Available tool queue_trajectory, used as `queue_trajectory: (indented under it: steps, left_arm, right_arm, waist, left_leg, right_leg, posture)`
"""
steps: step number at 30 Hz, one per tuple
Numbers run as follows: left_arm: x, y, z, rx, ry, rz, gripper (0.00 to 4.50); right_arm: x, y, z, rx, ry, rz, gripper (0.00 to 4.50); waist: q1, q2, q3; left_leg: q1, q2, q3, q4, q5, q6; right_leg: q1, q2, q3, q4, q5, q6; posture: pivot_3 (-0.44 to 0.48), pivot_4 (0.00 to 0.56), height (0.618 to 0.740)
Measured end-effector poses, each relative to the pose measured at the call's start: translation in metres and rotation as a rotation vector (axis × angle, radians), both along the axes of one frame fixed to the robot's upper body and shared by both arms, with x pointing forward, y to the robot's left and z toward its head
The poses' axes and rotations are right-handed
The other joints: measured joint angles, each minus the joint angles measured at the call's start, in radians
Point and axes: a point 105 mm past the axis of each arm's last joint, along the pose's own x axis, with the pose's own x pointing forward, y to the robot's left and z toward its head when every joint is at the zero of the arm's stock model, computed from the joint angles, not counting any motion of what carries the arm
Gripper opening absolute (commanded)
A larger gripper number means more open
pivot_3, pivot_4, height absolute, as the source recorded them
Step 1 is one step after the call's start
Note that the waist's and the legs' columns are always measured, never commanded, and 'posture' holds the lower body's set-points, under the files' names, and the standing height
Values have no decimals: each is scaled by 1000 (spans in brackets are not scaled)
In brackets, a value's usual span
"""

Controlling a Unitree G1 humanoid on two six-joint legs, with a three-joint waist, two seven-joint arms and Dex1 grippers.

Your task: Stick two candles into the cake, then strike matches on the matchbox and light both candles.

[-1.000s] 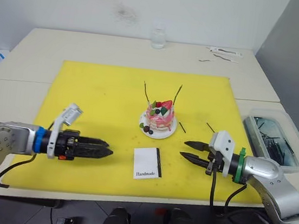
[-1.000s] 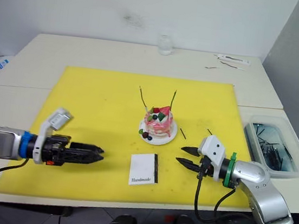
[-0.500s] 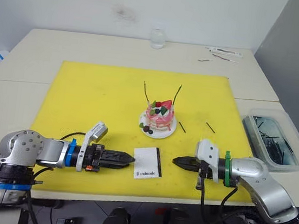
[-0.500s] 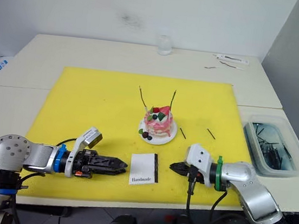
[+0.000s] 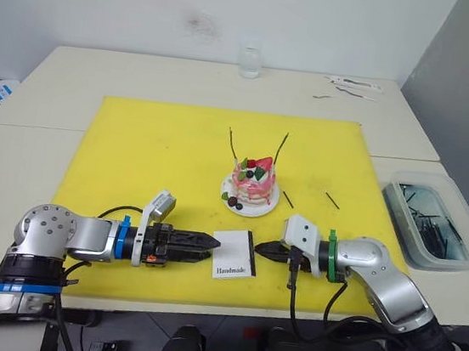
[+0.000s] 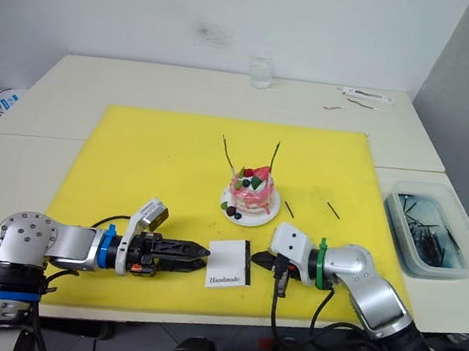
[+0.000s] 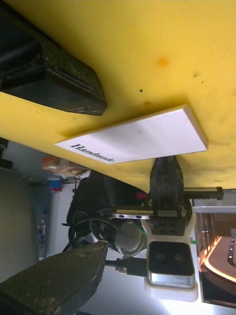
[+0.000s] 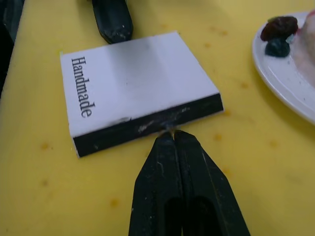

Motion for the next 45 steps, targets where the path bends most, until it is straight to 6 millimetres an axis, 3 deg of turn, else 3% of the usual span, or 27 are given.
queue_trajectory:
  steps: [8, 14, 19, 30, 45]
  left_arm:
    - [-1, -1, -1, -7, 1, 5, 4500]
    - [-4, -1, -2, -14, -2, 19, 4500]
    - [-5, 0, -3, -16, -5, 30, 4500]
    - [-5, 0, -4, -11, -7, 41, 4500]
    - [-7, 0, -5, -10, -14, 45, 4500]
  right_arm:
    - [4, 24, 9, 41, 26, 42, 18]
    - [2, -8, -1, -64, 57, 41, 18]
    - [-6, -12, -1, -87, 74, 85, 18]
    - [-3, 32, -5, -24, 82, 144, 18]
    - [10, 36, -3, -43, -22, 150, 18]
  waist:
    - [2, 0, 0]
    - [3, 1, 0]
    - [2, 1, -1]
    - [-2, 1, -2]
    - [-3, 1, -2]
  left_leg:
    - [0, 0, 0, 0, 0, 0]
    - [0, -1, 1, -1, 0, 0]
    - [0, 0, 0, -1, 0, 0]
    - [0, 0, 0, -1, 0, 0]
    - [0, 0, 0, -1, 0, 0]
  right_leg:
    - [0, 0, 0, 0, 0, 0]
    - [0, -1, 0, -1, 0, 0]
    - [0, -1, 0, -1, 0, 0]
    - [0, -1, 0, -1, 0, 0]
    - [0, -1, 0, -1, 0, 0]
  posture:
    - [0, 150, 740]
    - [0, 150, 740]
    - [0, 150, 740]
    - [0, 150, 740]
    - [0, 150, 740]
